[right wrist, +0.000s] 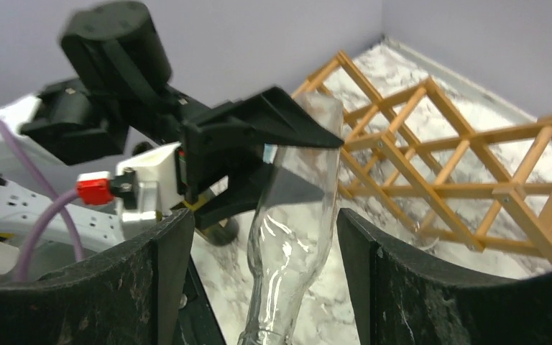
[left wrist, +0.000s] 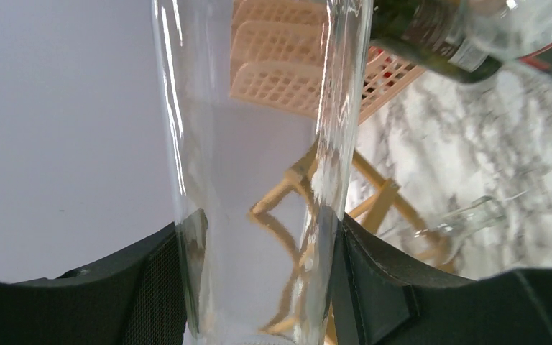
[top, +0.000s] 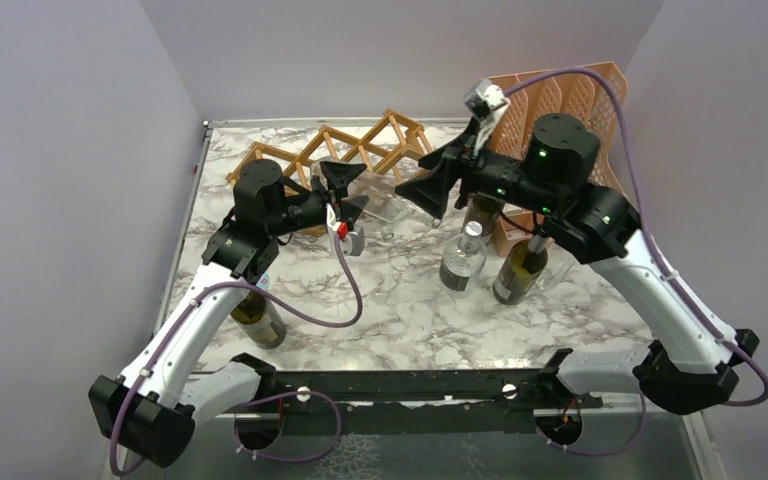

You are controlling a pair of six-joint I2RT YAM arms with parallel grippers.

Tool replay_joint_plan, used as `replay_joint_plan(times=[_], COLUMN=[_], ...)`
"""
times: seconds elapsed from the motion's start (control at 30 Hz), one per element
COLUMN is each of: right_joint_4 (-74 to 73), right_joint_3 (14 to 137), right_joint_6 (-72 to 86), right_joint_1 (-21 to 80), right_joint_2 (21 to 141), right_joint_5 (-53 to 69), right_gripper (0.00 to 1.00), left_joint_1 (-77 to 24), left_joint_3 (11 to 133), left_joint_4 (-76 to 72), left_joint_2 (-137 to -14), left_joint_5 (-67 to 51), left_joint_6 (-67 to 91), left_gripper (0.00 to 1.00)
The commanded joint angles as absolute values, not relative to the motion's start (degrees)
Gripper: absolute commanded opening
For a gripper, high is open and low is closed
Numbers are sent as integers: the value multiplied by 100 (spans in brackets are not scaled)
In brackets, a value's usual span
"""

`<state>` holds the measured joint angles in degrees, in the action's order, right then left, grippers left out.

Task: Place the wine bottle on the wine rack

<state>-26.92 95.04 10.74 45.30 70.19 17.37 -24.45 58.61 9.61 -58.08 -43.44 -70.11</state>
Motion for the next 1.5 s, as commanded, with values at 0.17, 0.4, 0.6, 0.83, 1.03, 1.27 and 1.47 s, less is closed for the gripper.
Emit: replay_joint_plan(times=[0.17, 0.4, 0.6, 0.83, 1.03, 1.27, 1.47], right_joint_4=[-3280, -3431, -3544, -3489, -3157, -2372, -2002], right_joint_3=[9742, 9879, 10095, 10061, 9887, 9376, 9074], right_joint_6=[967, 1006, 1101, 1287, 1395, 1640, 1898], right_joint_1=[4552, 4546, 4550, 4552, 4547, 4547, 4552], right_joint_2=[7693, 8073, 8376, 8536, 8361, 7748, 7394], right_joint_5=[1475, 1503, 1438, 960, 753, -34, -934], right_gripper=[75, 73, 71, 66, 13, 1, 1], left_joint_1=[-2417, -2413, -2418, -2417, -2417, -2422, -2417], left_joint_3=[6707, 7054, 6977, 6988, 7082, 6691, 6605], left_joint_4=[561, 538, 550, 554, 490, 45, -113], left_joint_2=[-6290, -6665, -6687, -6663, -6764, -6708, -6596], left_joint_5=[-4108, -4003, -3918, -3915, -3991, -3946, -4035], left_joint_6=[-8661, -9341, -9718, -9796, -9667, -9429, -8932], left_gripper=[0, 0, 0, 0, 18, 99, 99])
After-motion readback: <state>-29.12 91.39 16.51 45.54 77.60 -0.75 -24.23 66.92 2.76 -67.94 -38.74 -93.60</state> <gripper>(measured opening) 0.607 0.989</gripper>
